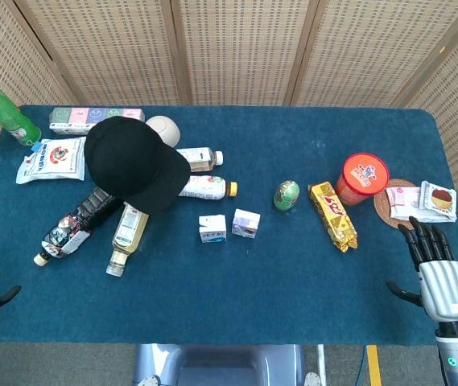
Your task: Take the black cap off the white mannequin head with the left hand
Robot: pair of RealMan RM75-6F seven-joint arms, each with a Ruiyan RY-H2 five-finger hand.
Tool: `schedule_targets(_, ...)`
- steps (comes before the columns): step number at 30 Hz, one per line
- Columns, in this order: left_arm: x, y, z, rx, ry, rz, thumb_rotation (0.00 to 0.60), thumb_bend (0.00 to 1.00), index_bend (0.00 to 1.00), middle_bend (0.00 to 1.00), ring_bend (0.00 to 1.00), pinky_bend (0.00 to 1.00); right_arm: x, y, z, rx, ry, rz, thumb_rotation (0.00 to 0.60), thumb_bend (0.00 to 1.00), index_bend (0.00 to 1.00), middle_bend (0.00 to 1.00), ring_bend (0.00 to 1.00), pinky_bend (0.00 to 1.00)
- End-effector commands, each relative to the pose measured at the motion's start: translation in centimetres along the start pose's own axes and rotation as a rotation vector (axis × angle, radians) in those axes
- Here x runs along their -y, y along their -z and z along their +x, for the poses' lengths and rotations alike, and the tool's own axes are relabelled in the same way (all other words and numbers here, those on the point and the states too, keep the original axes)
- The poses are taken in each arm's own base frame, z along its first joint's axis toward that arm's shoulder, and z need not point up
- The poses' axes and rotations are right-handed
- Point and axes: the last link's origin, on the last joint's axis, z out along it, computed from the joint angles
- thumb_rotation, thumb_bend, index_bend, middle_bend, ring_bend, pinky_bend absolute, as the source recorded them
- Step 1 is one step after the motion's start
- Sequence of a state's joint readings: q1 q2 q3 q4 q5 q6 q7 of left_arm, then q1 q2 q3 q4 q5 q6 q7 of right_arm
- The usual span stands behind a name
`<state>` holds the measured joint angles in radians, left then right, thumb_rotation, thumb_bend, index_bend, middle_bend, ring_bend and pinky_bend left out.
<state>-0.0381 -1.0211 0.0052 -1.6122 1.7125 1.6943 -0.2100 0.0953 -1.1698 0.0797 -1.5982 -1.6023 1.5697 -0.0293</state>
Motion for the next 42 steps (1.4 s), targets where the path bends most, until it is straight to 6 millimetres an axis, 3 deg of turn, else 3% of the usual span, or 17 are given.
schedule_targets(1, 0.0, 0.0, -0.1, 0.002, 0.001, 0.0, 0.6, 0.0, 0.0, 0.0, 0.0, 0.0, 0.0, 0.0, 0.1, -0.003, -0.001, -0.002, 0.6, 0.0, 0.0, 0.0, 0.0, 0.0)
schedule_targets(7, 0.0, -0.4, -0.4, 0.006, 0.008, -0.011, 0.6, 0.01, 0.0, 0.0, 0.0, 0.0, 0.0, 0.1, 0.3, -0.006, -0.009, -0.002, 0.6, 0.0, 0.0, 0.0, 0.0, 0.0)
schedule_targets(13, -1.2, -2.2, -1.4, -0.039, 0.055, -0.079, 0.6, 0.03, 0.0, 0.0, 0.0, 0.0, -0.1, -0.2, 0.3, -0.009, -0.017, -0.012, 0.6, 0.0, 0.0, 0.0, 0.0, 0.0)
schedule_targets(17, -4.2, -5.3, -3.2, -0.069, 0.068, -0.141, 0.6, 0.03, 0.0, 0.0, 0.0, 0.0, -0.5, -0.2, 0.2, 0.012, -0.032, -0.025, 0.6, 0.0, 0.0, 0.0, 0.0, 0.0)
schedule_targets(25, -7.8, -8.0, -5.2, -0.072, 0.11, -0.17, 0.6, 0.03, 0.0, 0.0, 0.0, 0.0, -0.8, -0.1, 0.6, -0.002, -0.035, -0.037, 0.6, 0.0, 0.0, 0.0, 0.0, 0.0)
schedule_targets(31, -10.5, -10.4, -8.4, -0.015, 0.115, -0.165, 0.6, 0.03, 0.0, 0.0, 0.0, 0.0, -0.8, -0.1, 0.4, 0.014, -0.05, -0.036, 0.6, 0.0, 0.0, 0.0, 0.0, 0.0)
schedule_targets(42, -14.6, -13.6, -11.4, -0.101, 0.174, -0.17, 0.6, 0.03, 0.0, 0.0, 0.0, 0.0, -0.9, -0.2, 0.5, 0.043, -0.094, -0.027, 0.6, 0.0, 0.0, 0.0, 0.0, 0.0)
